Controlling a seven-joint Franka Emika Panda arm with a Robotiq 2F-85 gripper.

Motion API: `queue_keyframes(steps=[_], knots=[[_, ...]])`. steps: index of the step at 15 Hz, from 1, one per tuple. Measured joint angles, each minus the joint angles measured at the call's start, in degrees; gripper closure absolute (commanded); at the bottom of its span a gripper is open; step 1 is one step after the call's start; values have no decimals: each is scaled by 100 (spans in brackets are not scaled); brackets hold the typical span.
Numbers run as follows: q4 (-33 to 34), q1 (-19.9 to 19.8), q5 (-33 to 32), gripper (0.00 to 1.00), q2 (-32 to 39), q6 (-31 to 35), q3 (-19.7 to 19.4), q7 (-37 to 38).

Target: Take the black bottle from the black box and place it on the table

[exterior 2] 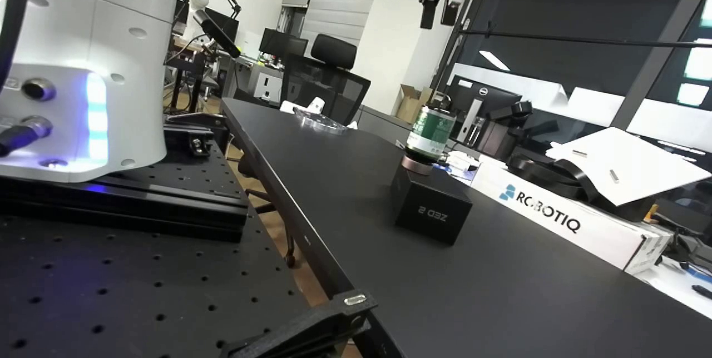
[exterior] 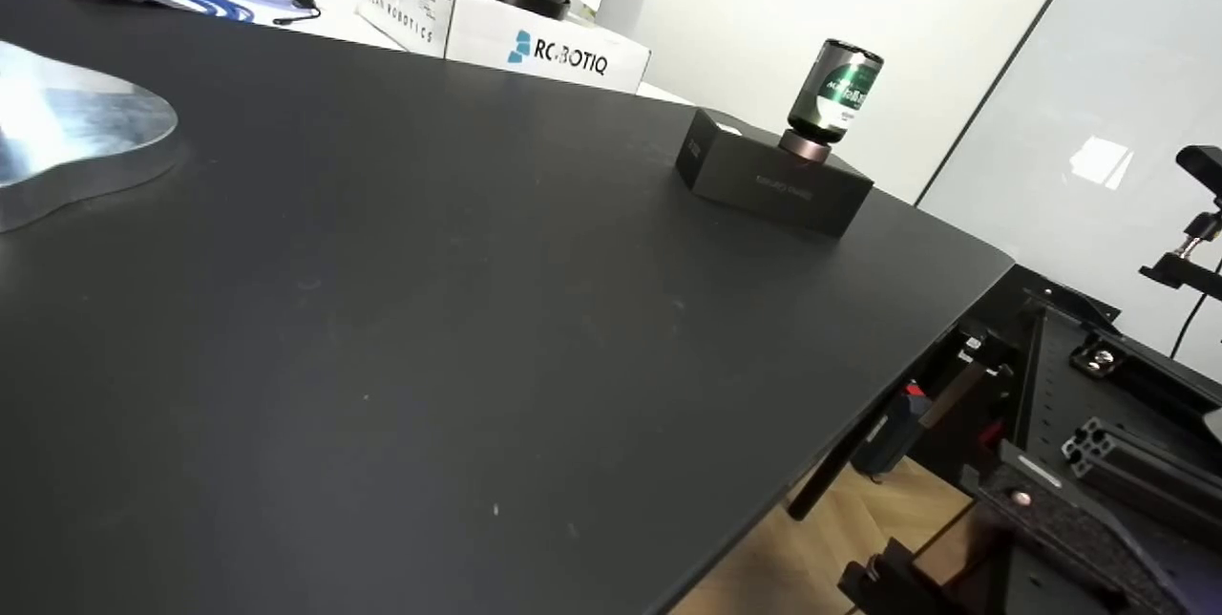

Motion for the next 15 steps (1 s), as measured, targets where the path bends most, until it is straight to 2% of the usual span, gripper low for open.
queue_keyframes(steps=[4,7,15], knots=[[600,-326,-666,0,905,-216,134,823],[959,-419,-1070,0,1399,-493,94,1249],[1240,-130,-900,0,2309,-249,-422,1334]])
